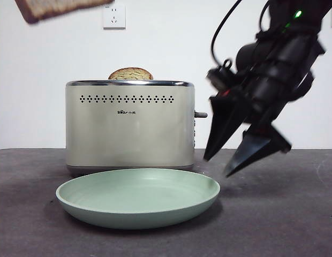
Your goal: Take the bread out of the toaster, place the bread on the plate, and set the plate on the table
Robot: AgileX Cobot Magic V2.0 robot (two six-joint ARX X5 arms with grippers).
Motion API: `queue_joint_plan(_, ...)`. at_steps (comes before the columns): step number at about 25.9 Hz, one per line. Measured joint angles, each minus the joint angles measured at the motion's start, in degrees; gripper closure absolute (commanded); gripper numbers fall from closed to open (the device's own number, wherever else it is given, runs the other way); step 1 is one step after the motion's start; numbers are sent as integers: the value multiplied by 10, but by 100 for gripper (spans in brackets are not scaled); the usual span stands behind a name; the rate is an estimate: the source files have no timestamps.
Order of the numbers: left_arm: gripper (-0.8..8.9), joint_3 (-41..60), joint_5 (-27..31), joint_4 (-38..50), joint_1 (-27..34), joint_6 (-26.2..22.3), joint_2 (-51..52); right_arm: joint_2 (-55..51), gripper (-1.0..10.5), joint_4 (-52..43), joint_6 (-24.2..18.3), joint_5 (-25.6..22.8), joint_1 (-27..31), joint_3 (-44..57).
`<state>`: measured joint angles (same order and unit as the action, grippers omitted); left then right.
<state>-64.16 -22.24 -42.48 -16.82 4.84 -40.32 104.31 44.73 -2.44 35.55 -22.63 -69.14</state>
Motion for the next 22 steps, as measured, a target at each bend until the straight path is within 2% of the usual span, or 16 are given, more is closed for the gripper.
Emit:
queue_joint_plan(4, 820, 0, 1, -8, 0, 9, 33, 27, 739, -23, 1, -5, -16, 0)
queue_joint_plan(10, 820, 0, 34, -59, 0, 19, 56, 31, 738, -58, 13, -63, -33, 0)
queue_joint_plan(13, 820, 0, 45, -77, 0, 23, 63, 31, 740, -62, 19, -73, -36, 0)
queue_joint_plan(14, 820, 0, 47, -78, 0, 23, 66, 31, 750, -64, 20, -73, -37, 0)
queue_joint_plan(19, 820, 0, 47, -79, 0, 23, 78, 31, 962, -70, 22, -73, -40, 0)
queue_joint_plan(22, 820, 0, 47, -86, 0, 24, 78, 31, 959, -70, 24, -75, -42, 0)
